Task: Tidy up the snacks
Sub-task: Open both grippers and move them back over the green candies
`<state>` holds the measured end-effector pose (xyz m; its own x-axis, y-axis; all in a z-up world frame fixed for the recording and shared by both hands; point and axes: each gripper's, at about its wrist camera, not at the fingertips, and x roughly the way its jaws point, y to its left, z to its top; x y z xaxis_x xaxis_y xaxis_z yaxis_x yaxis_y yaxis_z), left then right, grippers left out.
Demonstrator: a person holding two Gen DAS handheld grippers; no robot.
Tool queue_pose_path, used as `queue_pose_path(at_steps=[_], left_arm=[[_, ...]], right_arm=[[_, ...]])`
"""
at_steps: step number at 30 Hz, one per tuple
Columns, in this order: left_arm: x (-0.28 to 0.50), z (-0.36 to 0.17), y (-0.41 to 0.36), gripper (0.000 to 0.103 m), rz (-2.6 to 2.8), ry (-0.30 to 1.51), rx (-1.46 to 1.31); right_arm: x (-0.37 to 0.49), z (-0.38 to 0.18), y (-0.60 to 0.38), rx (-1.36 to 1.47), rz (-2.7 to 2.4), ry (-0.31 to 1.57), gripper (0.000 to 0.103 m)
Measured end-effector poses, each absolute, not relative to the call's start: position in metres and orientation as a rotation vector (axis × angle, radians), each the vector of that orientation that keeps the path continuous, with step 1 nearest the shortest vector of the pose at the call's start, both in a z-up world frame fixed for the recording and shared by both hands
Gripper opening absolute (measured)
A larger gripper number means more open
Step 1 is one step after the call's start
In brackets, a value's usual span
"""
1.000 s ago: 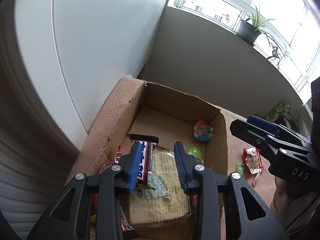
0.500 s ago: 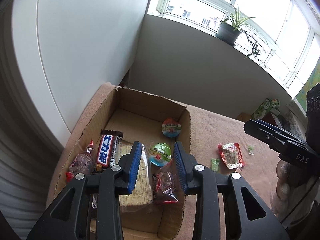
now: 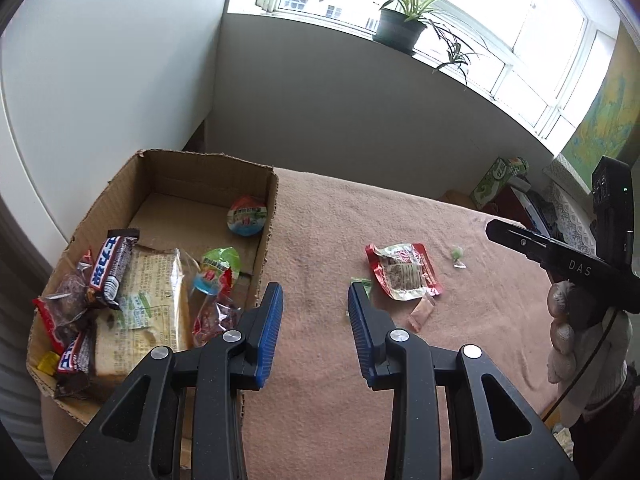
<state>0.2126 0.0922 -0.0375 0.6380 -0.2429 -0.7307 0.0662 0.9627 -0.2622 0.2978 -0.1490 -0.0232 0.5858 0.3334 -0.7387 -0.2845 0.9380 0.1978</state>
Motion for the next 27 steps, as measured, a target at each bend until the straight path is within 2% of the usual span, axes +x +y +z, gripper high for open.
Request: queue_pose_path(at_steps=[15, 18, 25, 27], left_arm=[[0.227, -0.075, 0.035, 0.032, -0.25, 0.957, -0.163], [0.232, -0.084, 0.03, 0.032, -0.243, 0.976, -0.147], [0.247, -0.1, 0.018, 0.032, -0.224, 1.026, -0.09], [0.253, -0.105, 0.014, 0.032, -0.221, 1.038, -0.073]], right_arm=[[0.339, -0.078, -0.205, 0.15, 0.26, 1.0, 0.081], [0.346, -0.088, -0.203, 0.145, 0.253, 1.019, 0.074], [0.356, -0.098, -0.202, 0.128, 0.252, 1.031, 0.072], [0.361, -0.1, -0.201, 0.121, 0.255, 1.042, 0.065]])
